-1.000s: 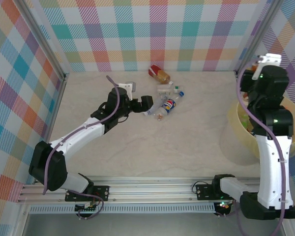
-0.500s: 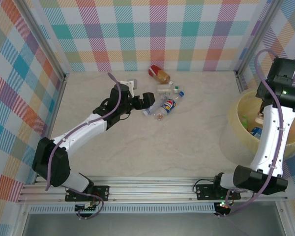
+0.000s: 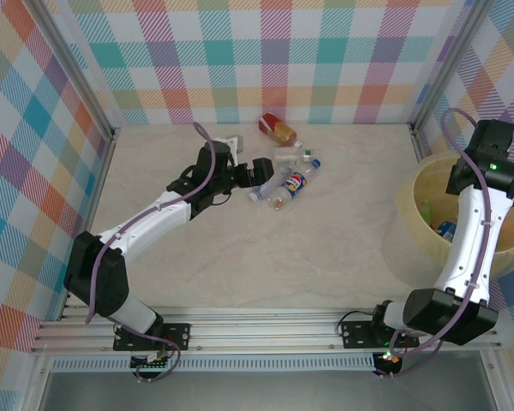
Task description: Put the plastic bottles in the bin
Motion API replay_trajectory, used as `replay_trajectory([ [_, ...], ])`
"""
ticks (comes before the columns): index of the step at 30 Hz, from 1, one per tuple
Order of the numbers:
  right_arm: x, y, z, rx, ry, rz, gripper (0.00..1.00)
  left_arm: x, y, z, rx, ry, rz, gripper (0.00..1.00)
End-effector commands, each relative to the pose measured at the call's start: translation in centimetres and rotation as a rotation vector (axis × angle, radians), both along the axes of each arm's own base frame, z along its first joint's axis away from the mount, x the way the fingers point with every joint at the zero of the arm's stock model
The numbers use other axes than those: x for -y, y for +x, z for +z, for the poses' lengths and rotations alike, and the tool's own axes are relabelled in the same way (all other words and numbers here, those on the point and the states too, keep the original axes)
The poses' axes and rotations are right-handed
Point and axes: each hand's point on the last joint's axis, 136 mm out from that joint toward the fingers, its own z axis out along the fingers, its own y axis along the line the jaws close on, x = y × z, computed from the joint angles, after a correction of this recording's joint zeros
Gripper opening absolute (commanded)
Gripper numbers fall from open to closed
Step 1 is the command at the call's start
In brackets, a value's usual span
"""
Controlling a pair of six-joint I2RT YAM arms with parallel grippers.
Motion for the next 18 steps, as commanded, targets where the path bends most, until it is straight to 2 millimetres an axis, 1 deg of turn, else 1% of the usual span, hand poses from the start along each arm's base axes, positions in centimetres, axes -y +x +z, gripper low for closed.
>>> replay_trajectory([
  [1,1.8,-0.5,0.6,-0.044,-0.089,-0.066,0.99,0.3,0.1,0.7,0.002,-0.001,-0.001,1.00],
  [5,1.7,-0.5,2.1,0.028,-0.089,-0.091,1.00,0.0,0.1,0.2,-0.004,0.014,0.013,1.00],
  [7,1.3,-0.5,2.6,0.060,-0.076,-0.080,1.00,-0.2,0.2,-0.2,-0.008,0.023,0.022,1.00],
  [8,0.8,-0.3,2.7,0.104,-0.044,-0.081,1.00,-0.2,0.3,-0.3,-0.010,0.028,0.027,1.00],
  [10,-0.1,0.1,2.9,0.159,0.007,-0.057,1.00,-0.3,0.4,-0.7,-0.018,0.038,0.036,1.00],
  [14,-2.2,1.2,4.0,0.305,0.112,-0.006,1.00,-0.6,0.9,-2.0,-0.053,0.070,0.062,1.00],
  [16,-3.8,2.0,4.7,0.381,0.177,0.045,1.00,-0.6,1.1,-2.6,-0.070,0.086,0.067,1.00],
  [18,-5.8,3.1,5.4,0.464,0.257,0.115,1.00,-0.5,1.2,-3.2,-0.091,0.101,0.068,1.00],
])
